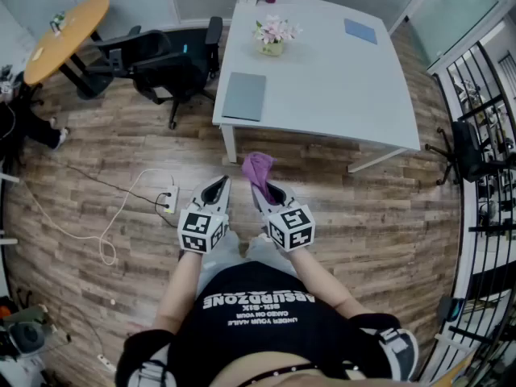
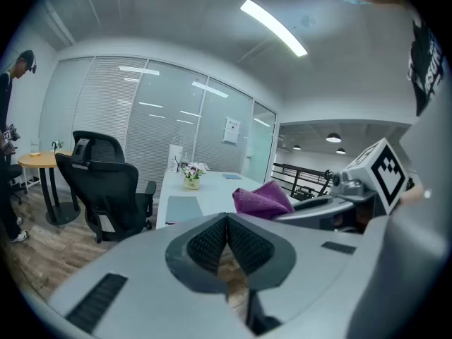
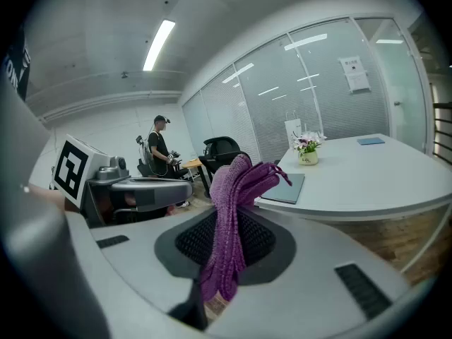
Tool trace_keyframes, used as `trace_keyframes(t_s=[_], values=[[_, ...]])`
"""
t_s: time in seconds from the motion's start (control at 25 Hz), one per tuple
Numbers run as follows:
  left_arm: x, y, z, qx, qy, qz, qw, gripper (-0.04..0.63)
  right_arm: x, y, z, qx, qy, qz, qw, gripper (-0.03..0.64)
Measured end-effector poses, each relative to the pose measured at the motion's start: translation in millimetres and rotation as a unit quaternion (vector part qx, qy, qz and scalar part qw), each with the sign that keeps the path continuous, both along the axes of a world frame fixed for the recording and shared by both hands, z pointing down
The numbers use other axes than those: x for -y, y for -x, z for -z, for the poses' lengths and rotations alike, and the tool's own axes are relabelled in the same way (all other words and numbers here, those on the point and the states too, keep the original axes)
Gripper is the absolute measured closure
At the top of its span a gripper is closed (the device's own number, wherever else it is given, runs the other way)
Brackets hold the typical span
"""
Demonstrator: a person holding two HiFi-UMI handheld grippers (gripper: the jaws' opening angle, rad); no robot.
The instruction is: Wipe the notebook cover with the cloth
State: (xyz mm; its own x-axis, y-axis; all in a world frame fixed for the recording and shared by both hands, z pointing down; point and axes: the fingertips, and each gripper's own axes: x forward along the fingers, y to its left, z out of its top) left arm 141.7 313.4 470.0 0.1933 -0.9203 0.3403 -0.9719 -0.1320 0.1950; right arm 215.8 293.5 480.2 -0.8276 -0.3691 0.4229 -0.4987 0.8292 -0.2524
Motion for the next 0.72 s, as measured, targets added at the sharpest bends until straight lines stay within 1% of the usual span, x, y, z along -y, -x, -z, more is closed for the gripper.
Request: trace_keyframes(t_s=[0.24, 0.4, 0.56, 0.72], values=[[2, 70, -9, -0.003, 0.009, -0.008, 0.9999, 0.578, 6, 66, -1, -0.008, -0.013, -0.009, 1.000, 0.545], [9, 104, -14, -0.007, 0.009, -0.028, 0.9995, 0.578, 17, 97, -4, -0.018, -0.018, -0.028, 0.999, 0.545], [19, 131, -23, -0.006, 0.013, -0.053, 0.9985, 0.578, 31, 118, -4, -0.011, -0.022, -0.062, 0.998, 0.545], [25, 141, -34, -0.018, 0.022, -0.070, 0.9971, 0.578, 40, 121, -11, -0.025, -0.024, -0.077, 0.996, 0.545]])
